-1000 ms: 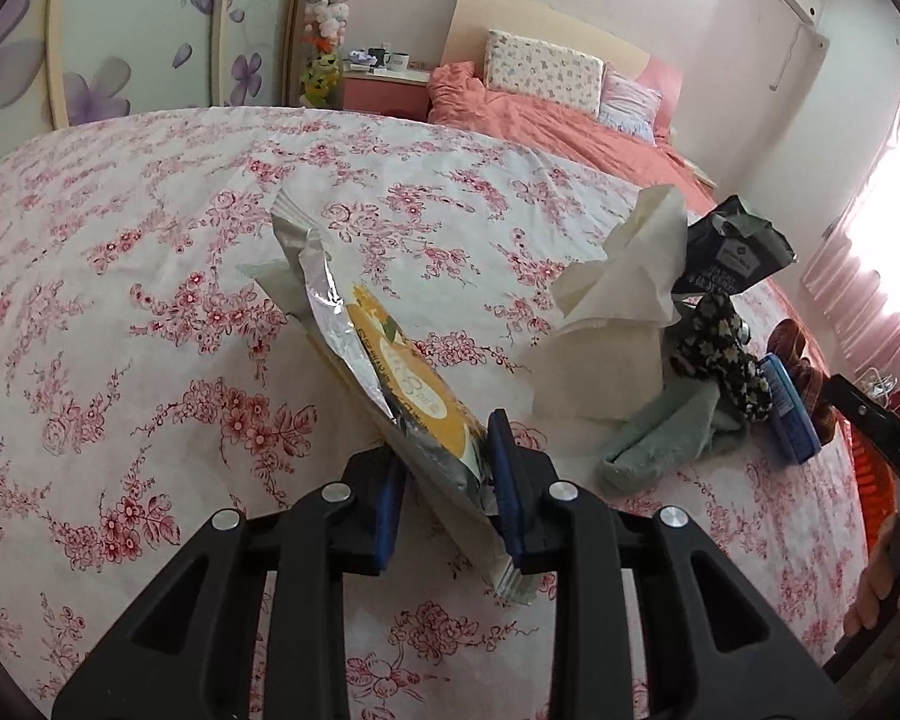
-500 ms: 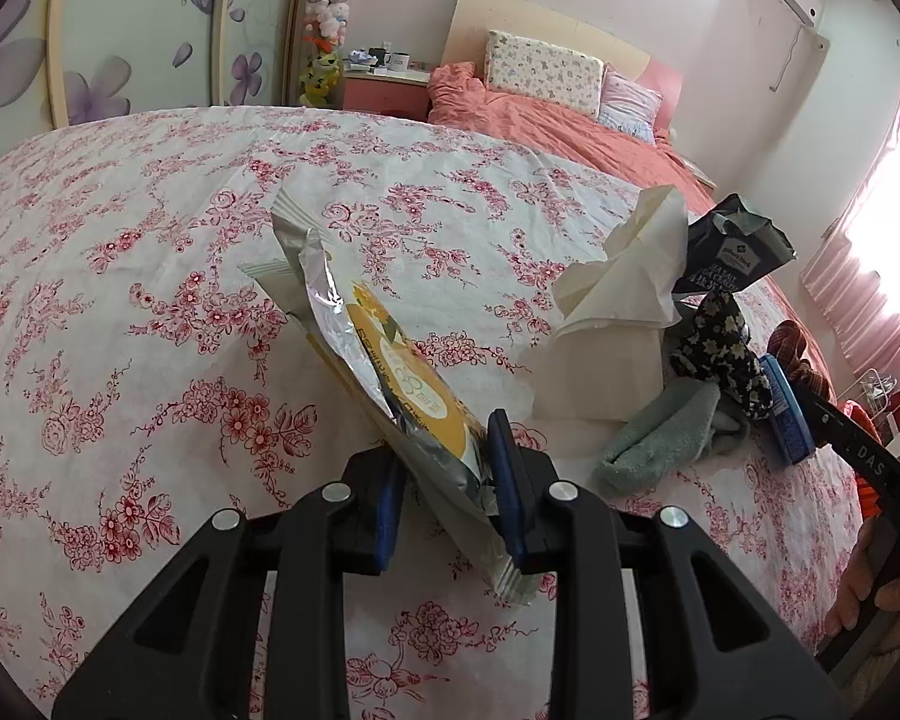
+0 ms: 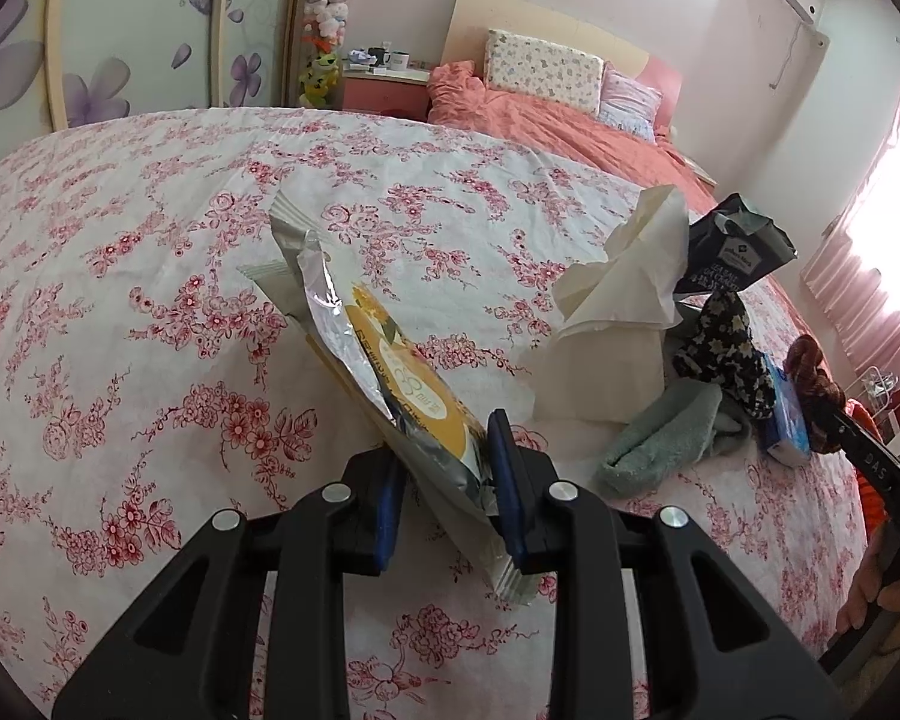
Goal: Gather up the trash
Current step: 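Grasp the brown plaid cloth with the right tool while the left tool holds the wrapper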
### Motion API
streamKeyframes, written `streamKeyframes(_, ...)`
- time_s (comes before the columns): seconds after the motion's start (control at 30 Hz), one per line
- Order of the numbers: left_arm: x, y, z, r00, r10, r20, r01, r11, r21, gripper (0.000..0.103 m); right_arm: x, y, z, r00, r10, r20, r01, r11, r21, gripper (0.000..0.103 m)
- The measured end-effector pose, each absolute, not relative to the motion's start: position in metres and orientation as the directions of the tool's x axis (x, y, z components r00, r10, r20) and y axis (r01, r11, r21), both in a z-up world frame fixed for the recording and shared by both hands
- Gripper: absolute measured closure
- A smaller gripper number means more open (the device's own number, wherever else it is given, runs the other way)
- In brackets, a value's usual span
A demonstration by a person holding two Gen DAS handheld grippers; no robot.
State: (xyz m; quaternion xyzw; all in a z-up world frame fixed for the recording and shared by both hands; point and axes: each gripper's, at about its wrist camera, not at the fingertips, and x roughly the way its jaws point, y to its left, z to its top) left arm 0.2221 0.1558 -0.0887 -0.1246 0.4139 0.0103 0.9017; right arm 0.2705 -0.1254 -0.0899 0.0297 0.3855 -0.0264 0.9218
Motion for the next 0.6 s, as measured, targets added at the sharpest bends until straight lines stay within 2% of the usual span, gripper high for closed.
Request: streamKeyframes(0.6, 0.22, 0.137, -0.054, 0.684, -0.042, -0.729, -0.063, 0.991, -0.116, 0.088, 0.248, -0.129, -0.059, 0.75, 0.008, -0.661, 0.045, 0.997, 0.063, 0.086)
